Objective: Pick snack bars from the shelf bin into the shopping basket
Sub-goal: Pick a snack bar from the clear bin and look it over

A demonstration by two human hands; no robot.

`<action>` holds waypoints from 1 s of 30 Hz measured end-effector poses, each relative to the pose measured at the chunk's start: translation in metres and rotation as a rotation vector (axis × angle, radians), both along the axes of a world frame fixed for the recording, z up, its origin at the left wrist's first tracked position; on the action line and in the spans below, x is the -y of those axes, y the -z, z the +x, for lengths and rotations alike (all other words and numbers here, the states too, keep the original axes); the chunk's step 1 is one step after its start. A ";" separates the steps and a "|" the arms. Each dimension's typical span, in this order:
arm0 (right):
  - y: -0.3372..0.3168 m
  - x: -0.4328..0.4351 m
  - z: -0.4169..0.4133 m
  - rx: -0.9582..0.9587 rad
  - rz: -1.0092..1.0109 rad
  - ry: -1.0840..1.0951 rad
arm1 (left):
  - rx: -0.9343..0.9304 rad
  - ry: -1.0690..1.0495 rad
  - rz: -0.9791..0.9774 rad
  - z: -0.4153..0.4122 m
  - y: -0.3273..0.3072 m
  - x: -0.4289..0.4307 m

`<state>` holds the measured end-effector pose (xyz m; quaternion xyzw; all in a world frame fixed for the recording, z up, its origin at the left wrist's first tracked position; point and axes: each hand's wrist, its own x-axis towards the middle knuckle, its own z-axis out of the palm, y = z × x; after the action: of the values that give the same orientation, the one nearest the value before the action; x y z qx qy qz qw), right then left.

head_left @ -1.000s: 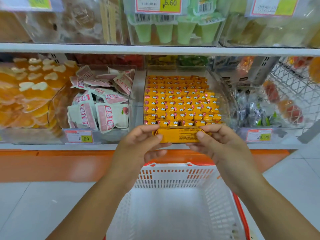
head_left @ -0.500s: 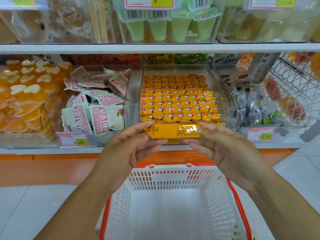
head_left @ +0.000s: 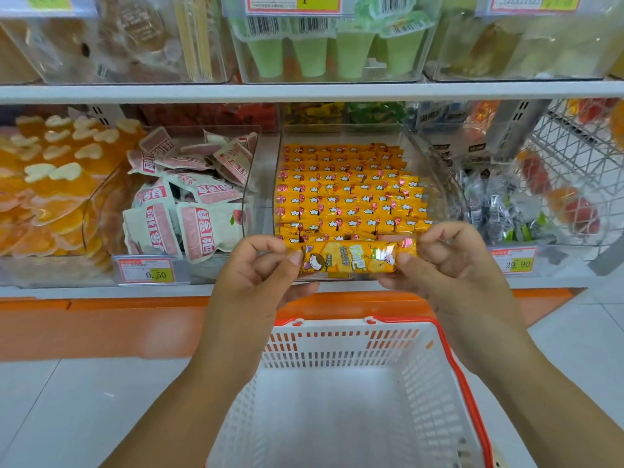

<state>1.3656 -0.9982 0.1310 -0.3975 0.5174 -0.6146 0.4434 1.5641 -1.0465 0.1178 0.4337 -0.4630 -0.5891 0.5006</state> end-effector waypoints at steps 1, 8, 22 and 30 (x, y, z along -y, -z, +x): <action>-0.001 0.000 0.001 0.000 -0.015 -0.012 | -0.004 -0.009 0.003 0.000 -0.001 -0.001; 0.005 0.000 -0.003 -0.005 0.010 -0.066 | 0.040 -0.011 0.001 0.004 -0.005 0.000; 0.002 0.002 -0.007 0.196 0.113 -0.135 | -0.010 0.136 0.090 0.013 0.000 0.010; 0.009 0.002 -0.016 0.118 0.105 -0.163 | 0.140 0.095 0.030 0.016 0.003 0.013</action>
<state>1.3500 -1.0005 0.1223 -0.3775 0.4877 -0.5710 0.5418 1.5805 -1.0591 0.1149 0.4586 -0.5083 -0.5872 0.4319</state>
